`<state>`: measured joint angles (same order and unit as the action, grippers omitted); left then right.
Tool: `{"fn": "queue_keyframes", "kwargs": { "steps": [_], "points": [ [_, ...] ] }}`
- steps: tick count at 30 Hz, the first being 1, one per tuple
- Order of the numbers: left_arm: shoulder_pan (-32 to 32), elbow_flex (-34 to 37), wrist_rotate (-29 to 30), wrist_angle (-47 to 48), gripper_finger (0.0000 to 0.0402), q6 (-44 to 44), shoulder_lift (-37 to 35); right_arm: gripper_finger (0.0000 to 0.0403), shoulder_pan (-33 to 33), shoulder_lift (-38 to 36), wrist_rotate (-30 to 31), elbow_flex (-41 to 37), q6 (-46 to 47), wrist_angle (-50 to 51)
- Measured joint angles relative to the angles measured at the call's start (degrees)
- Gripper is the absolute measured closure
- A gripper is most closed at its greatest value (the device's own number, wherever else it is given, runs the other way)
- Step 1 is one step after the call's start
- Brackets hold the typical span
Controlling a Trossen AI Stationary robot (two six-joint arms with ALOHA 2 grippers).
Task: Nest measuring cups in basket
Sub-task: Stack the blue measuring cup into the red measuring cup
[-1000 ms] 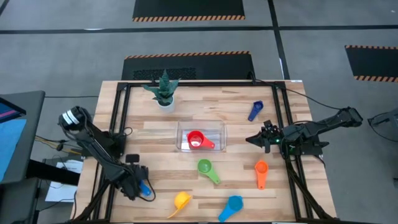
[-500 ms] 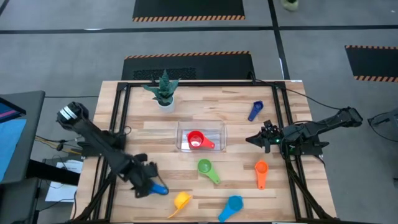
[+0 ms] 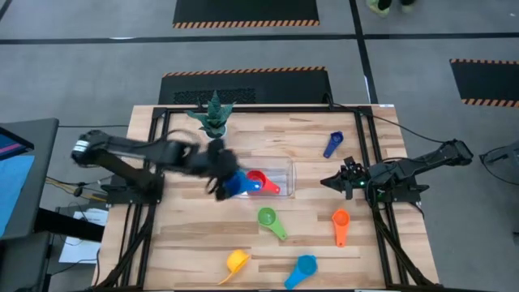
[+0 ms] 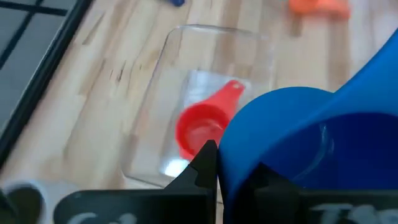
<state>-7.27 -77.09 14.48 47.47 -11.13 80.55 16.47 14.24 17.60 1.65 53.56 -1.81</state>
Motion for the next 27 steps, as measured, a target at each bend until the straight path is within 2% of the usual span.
{"fn": "queue_keyframes", "kwargs": {
  "steps": [2, 6, 15, 20, 27],
  "points": [
    [4.24, -2.36, -3.78, -0.28, 0.0401, 5.74, 3.75, 0.0356, 0.01, -0.02, -0.71, -0.02, 0.0, -0.07],
    [10.05, -6.86, -7.36, 0.28, 0.0401, 13.89, 12.32, 0.0356, -0.01, -0.02, -2.4, -0.02, 0.0, -0.07],
    [12.42, -18.08, -12.45, 7.94, 0.0401, 28.26, 29.32, 0.0356, 0.02, -0.02, -6.55, -0.02, 0.02, 0.23],
    [11.91, -19.75, -10.73, 8.21, 0.0401, 30.77, 33.98, 0.0356, 0.02, 0.0, -7.29, -0.02, 0.0, 0.2],
    [12.07, -19.76, -8.71, 9.27, 0.0401, 27.56, 36.91, 0.0356, 0.03, -0.01, -7.31, -0.01, 0.0, 0.07]
  ]
}}
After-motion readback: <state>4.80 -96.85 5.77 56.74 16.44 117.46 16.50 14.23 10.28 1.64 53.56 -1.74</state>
